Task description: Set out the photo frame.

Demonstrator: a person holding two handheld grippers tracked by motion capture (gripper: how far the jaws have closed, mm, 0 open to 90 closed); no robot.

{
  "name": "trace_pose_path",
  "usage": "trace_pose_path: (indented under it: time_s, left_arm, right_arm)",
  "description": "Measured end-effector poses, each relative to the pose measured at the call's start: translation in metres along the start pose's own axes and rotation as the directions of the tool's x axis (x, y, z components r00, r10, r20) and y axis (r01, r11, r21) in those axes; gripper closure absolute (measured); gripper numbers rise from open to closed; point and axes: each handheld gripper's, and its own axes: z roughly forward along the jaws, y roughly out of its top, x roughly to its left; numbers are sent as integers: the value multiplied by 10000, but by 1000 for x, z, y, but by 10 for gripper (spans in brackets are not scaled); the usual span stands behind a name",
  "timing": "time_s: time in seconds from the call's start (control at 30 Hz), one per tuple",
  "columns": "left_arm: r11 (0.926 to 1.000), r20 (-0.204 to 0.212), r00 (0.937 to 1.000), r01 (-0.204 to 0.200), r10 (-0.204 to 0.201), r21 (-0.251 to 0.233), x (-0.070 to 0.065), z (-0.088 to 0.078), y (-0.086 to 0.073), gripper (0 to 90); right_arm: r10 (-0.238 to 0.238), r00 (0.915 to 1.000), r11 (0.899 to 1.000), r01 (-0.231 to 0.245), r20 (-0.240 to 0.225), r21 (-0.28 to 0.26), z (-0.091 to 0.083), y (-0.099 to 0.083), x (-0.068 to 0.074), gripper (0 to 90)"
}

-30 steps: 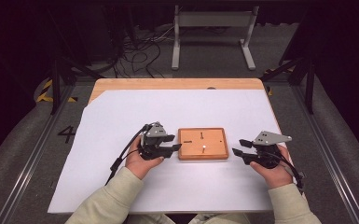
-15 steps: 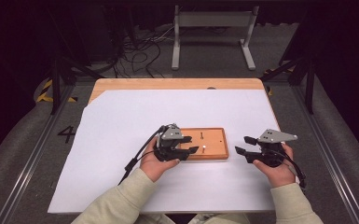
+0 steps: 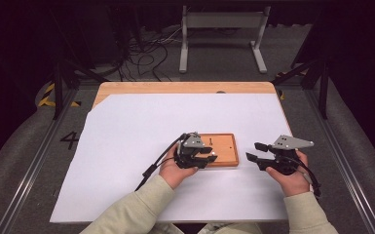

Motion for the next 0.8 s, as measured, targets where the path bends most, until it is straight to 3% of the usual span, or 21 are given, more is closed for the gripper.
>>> trace_pose_path:
  time_s: [0.13, 0.2, 0.27, 0.57, 0.67, 0.8]
  left_arm:
    - [9998, -145, 9999, -16, 18, 189, 2, 4, -2, 733]
    - [9997, -111, 9999, -109, 111, 225, 3, 5, -1, 755]
    - [9988, -67, 9994, -326, 329, 355, 0, 6, 1, 834]
    - [9949, -228, 9964, -806, 822, 610, -2, 7, 4, 842]
    - [9873, -424, 9886, -1414, 1447, 723, -5, 6, 4, 841]
    - [9817, -546, 9824, -1739, 1784, 776, -7, 6, 4, 841]
  right_arm:
    - [5, 10000, 10000, -5, -80, -22, 0, -2, 1, 479]
    - [-6, 10000, 10000, 6, -96, -15, 0, -2, 1, 480]
    - [-19, 9999, 10000, 19, -109, -27, -1, -3, 2, 480]
    - [81, 9997, 10000, -81, -217, 1, -3, -6, 2, 495]
    - [101, 9996, 9999, -101, -249, 3, -3, -7, 2, 495]
    - [226, 9989, 9997, -229, -412, -61, -2, -7, 2, 495]
